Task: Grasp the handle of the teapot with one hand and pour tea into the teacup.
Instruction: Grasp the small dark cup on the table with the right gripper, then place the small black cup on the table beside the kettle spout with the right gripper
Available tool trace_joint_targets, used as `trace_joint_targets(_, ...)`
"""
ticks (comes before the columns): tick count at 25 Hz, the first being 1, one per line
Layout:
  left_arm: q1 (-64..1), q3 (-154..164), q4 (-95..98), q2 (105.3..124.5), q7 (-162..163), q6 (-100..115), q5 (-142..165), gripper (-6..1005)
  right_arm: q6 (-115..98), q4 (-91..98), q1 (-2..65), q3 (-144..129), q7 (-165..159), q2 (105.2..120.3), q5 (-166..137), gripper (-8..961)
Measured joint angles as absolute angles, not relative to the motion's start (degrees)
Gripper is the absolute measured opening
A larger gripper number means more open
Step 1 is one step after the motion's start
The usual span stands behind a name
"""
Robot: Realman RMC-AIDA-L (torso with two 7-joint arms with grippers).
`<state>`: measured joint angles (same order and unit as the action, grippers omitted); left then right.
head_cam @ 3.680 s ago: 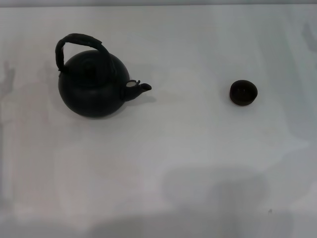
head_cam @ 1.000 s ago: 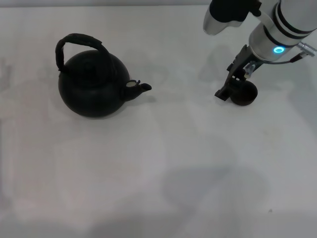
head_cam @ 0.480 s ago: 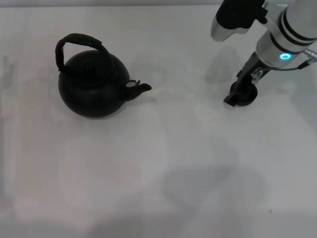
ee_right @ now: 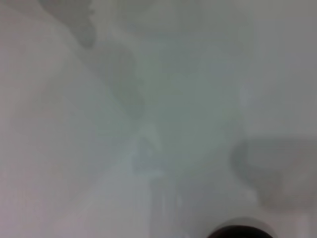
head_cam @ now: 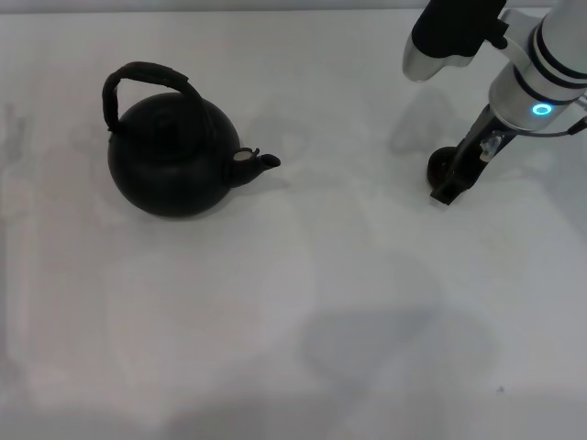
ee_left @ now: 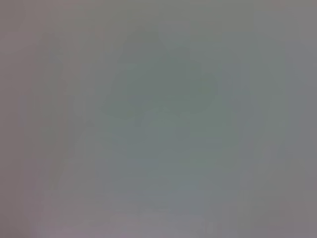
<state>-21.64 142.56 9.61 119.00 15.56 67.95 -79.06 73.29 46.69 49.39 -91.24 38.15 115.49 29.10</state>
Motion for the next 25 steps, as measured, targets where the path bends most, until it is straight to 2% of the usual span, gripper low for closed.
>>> trace_joint_targets(13,-21.4,142.6,9.9,119.00,15.6,68.0,-79.2,816,78.1,55.8,48.1,-91.6,37.7,115.89,28.5,724)
trace_joint_targets(25,-21.5,142.9,10.0,119.09,15.6,67.9,-78.8,815,75.4,57.1,53.5,-109.1,35.2,116.19,39.0,732)
